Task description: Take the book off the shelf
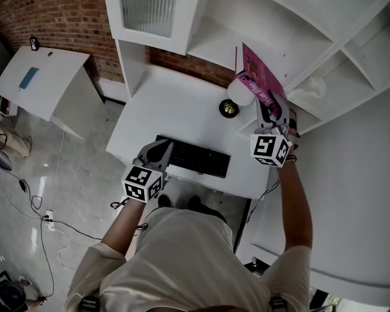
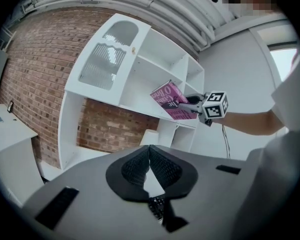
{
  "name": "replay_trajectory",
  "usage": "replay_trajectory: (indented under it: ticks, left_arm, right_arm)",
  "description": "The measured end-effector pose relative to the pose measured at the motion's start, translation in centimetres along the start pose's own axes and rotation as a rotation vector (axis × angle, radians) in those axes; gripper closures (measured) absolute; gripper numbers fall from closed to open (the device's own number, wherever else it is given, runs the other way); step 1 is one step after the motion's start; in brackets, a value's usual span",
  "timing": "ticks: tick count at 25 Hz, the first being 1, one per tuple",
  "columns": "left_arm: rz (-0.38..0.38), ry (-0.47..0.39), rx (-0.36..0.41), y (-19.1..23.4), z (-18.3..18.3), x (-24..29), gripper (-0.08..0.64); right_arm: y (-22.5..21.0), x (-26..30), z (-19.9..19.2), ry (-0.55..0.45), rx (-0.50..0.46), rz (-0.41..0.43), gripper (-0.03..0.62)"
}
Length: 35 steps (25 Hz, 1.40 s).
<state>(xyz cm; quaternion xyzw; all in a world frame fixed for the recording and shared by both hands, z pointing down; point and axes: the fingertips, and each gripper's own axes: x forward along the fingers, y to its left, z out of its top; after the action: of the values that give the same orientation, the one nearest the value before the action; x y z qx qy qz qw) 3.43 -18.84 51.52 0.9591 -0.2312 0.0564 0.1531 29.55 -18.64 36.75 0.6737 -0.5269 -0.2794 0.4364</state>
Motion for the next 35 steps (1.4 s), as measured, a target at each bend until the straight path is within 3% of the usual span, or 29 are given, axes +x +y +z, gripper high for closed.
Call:
replay_trajectory:
  ticks: [9,24,35]
  left_arm:
    - [-0.018,0.016,0.031,-4.8,0.3,3.2,0.565]
    - [0.052,-0.003,0.047,-9.3,1.1,5.8,0.565]
    - [0.071,-0.031,0.082,-9.8,3.1,7.0,0.565]
  right_arm:
    - [-2.2,-4.1,-4.0,-0.044,0.365,0.034,0.454]
    - [-1.7,-8.5,-12.6,-0.037,0.683,0.095,0.454]
    - [-1.8,-11.1,-15.2,-0.068,0.901,0.03,0.454]
